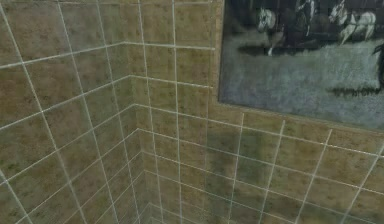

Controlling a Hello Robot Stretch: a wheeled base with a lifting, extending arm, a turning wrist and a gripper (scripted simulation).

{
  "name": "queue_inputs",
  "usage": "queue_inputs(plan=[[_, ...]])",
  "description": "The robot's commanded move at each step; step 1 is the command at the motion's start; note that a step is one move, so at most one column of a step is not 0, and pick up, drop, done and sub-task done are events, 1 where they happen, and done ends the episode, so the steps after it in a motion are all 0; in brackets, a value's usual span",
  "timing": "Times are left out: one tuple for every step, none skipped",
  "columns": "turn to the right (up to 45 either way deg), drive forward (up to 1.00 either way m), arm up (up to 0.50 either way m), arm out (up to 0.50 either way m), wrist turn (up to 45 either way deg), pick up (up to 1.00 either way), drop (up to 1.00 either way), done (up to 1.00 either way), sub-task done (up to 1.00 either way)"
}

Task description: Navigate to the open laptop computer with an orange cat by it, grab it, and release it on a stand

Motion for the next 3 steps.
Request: queue_inputs(plan=[[0.0,0.0,-0.3,0.0,0.0,0.0,0.0,0.0,0.0],[0.0,0.0,0.0,0.0,0.0,1.0,0.0,0.0,0.0],[0.0,0.0,0.1,0.0,0.0,0.0,0.0,0.0,0.0]])
